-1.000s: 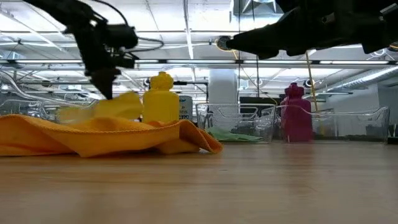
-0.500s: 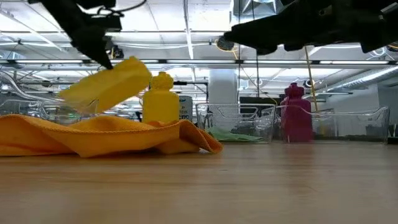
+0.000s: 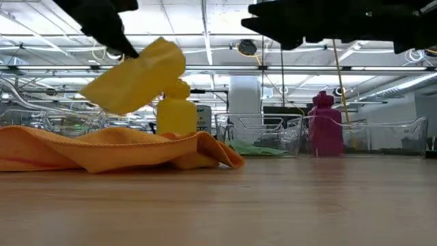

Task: Pick & Place Sports Items
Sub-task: Put the yellow towel into the top left transparent bin

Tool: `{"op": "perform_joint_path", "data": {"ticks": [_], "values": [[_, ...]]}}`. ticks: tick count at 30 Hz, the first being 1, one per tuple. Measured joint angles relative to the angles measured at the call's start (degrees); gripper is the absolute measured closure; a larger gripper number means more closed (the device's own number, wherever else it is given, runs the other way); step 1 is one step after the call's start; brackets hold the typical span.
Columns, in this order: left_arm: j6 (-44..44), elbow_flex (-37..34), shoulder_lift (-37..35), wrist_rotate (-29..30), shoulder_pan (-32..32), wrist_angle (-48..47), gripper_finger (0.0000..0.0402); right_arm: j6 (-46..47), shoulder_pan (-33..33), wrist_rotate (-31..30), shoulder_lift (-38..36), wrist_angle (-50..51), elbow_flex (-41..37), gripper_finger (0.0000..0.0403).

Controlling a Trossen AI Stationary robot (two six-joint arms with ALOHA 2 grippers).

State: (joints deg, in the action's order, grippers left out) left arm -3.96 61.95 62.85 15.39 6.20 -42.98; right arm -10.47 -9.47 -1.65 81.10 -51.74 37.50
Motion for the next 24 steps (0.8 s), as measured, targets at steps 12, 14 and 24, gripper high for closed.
{"op": "perform_joint_path", "data": {"ticks": [12,14,24], "values": [[1.29,0.74,0.92,1.62,-8.96,7.27,0.0401,-4.68,3.26,-0.07,0.22,-2.02,8.17,0.0101],[1.28,0.74,1.35,1.67,-9.81,8.59,0.0401,-5.50,3.78,-0.04,1.21,2.05,11.68,0.0092],[0.35,0.75,4.32,2.06,-12.59,12.16,0.0401,-5.22,6.69,-0.07,7.92,5.98,22.49,0.0068]]}}
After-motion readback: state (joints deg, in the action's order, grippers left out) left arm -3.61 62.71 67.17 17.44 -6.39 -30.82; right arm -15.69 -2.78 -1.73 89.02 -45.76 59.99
